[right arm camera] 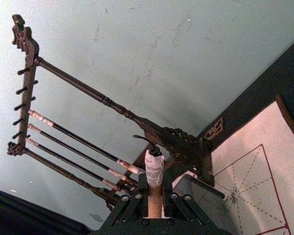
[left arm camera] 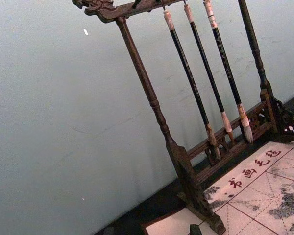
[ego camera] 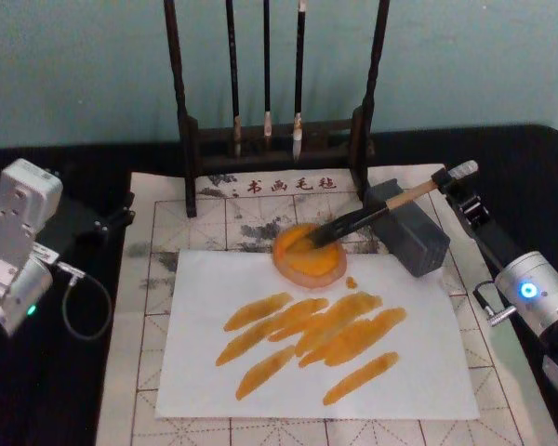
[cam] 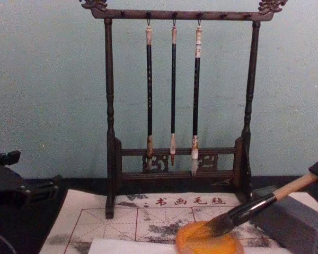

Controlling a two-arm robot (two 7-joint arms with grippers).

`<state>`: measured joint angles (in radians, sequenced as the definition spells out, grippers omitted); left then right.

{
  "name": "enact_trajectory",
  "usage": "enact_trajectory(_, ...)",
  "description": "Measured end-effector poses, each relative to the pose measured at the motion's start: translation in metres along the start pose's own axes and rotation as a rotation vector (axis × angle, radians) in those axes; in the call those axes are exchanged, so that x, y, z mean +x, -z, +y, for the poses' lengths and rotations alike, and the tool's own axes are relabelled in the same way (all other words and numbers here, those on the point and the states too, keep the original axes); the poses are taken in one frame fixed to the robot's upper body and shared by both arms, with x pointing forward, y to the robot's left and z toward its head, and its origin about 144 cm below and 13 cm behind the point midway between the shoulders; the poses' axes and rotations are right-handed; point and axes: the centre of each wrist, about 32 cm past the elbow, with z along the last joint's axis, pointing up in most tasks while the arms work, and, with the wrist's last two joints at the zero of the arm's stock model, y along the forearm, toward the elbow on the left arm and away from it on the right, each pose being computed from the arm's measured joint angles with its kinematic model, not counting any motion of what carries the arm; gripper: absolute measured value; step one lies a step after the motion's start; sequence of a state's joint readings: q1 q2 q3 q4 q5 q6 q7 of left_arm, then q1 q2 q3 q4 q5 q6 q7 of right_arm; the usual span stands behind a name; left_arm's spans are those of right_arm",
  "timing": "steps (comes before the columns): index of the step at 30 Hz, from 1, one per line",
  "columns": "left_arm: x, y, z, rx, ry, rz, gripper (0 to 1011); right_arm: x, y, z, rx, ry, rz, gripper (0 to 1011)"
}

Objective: Pick up the brush from the inkstone, write on the paper, then place the brush back to its original position.

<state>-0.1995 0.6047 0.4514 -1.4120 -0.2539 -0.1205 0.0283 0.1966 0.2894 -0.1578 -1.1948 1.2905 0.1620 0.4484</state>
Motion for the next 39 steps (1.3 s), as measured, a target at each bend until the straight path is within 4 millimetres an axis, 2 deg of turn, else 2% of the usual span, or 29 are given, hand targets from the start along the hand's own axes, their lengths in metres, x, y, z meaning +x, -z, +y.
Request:
enact_trajectory(24,0.0,0.0,0.0,0.0,0.0,0.0,1001,0.002,-0.01,-0.006,0.028,-0.04,0.064,183)
enact_trajectory(39,0.0,0.0,0.0,0.0,0.0,0.0,1001,-0.012,-0.018,-0.014,-0.016,-0.123,0.032,183)
